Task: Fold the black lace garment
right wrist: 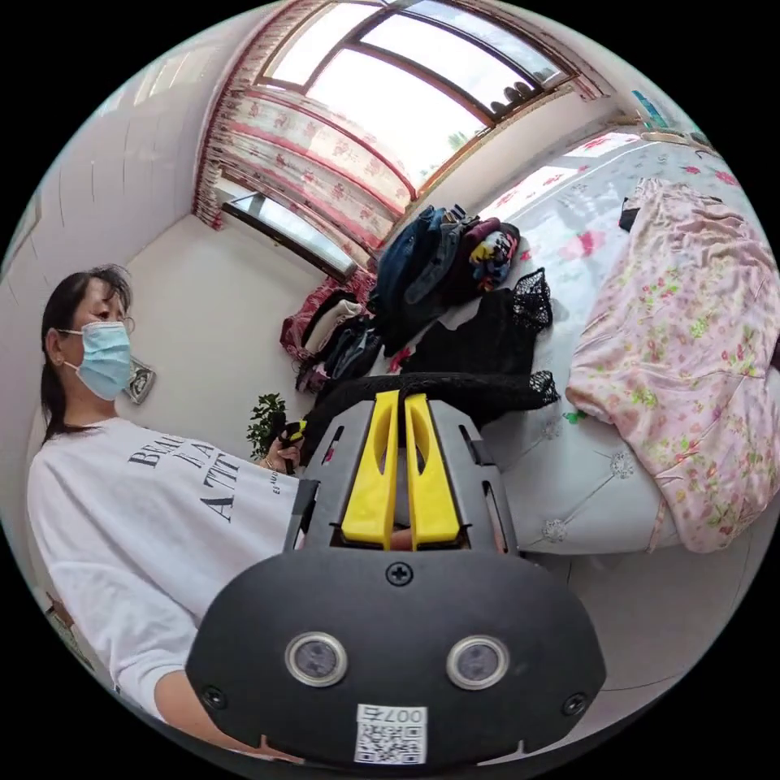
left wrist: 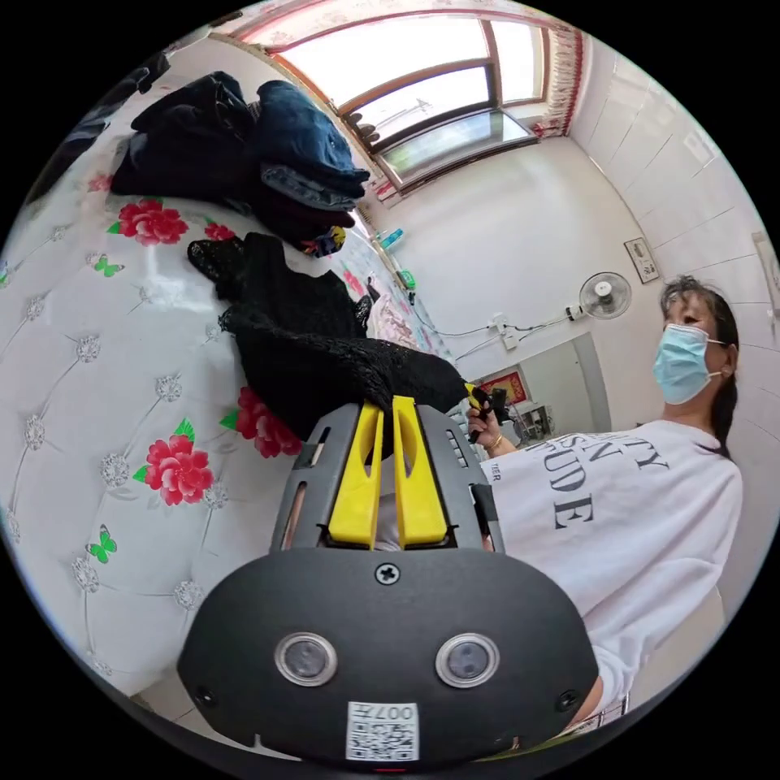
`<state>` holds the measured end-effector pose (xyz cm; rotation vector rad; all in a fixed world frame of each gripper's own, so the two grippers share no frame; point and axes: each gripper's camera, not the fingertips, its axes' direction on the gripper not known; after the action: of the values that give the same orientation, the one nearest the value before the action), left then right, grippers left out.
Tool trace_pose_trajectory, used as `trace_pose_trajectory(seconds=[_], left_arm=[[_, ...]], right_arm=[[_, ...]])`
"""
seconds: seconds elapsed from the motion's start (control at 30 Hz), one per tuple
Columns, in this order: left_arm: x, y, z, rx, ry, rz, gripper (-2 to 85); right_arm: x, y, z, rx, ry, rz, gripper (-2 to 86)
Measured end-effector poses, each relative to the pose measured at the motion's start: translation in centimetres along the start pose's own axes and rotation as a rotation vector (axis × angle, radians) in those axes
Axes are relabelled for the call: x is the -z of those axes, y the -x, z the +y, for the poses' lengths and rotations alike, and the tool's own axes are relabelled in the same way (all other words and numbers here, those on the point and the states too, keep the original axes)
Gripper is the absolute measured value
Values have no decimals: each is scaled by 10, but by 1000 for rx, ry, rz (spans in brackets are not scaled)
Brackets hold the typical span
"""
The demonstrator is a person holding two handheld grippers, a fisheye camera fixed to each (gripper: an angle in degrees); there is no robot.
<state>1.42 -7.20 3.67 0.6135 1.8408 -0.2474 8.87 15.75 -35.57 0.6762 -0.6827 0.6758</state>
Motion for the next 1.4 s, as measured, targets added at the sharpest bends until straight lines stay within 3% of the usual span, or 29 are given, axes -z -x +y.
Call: trace_pose_trajectory(seconds=[0.07, 0.27, 0.4, 0.5, 0.7, 0.8, 0.93, 1.17, 1.27, 1.4], left_arm=[[17, -7, 4, -1, -50, 70, -8], [20, 1, -106, -24, 58, -34, -9], [47, -25, -210, -75, -104, 148, -9], [75, -95, -244, -260, -156, 104, -9], [114, -193, -193, -524, -177, -3, -9], [119, -196, -136, -530, -139, -36, -9], [112, -169, -55, -416, -102, -78, -9], [79, -57, 80, 90, -74, -61, -9], [69, -9, 79, 264, -58, -23, -8], [53, 32, 17, 302, -44, -71, -3]], right_arm=[[14, 4, 4, -33, -13, -92, -3], [4, 42, -91, 104, 64, 72, -4], [11, 87, -183, 221, -47, 51, -4], [37, 146, -215, 369, -148, 12, -4], [87, 229, -170, 650, -186, -3, -4], [101, 228, -119, 679, -107, -43, -4], [99, 200, -45, 622, 23, 12, -4], [71, 78, 77, 182, 197, 66, -3], [51, 23, 84, 22, 273, 71, -3], [26, -30, 39, -58, 297, 32, -3]])
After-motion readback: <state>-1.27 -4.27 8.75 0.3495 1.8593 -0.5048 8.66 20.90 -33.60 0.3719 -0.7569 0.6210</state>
